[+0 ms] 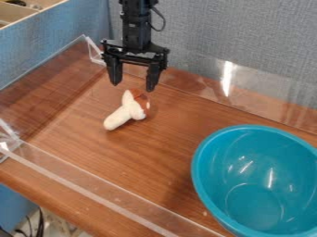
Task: Remove the mushroom from inside the blue bowl and put it on the table
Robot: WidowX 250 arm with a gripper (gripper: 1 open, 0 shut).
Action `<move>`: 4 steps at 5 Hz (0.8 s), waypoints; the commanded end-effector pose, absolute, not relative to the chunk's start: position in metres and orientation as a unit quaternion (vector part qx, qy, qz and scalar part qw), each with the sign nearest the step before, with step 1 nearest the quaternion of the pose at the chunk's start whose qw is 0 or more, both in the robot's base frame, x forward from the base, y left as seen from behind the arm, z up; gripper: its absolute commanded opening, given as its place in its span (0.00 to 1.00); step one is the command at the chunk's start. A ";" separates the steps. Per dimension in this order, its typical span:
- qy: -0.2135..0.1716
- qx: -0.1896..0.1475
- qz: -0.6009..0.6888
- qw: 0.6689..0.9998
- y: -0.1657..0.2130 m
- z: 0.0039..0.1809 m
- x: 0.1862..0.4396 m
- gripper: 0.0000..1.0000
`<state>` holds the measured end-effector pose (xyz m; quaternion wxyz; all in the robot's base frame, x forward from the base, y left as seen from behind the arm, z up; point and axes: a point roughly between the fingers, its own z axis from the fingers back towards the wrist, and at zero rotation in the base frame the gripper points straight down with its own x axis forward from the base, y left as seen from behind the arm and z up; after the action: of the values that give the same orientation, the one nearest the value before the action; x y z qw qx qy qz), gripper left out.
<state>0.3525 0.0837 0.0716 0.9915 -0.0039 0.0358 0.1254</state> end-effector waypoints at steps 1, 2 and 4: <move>0.003 0.001 0.123 0.992 0.083 0.090 0.362 1.00; 0.005 0.002 0.126 0.992 0.083 0.089 0.362 1.00; 0.007 0.003 0.130 0.991 0.083 0.089 0.362 1.00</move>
<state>0.3521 0.0849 0.0705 0.9898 -0.0014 0.0376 0.1375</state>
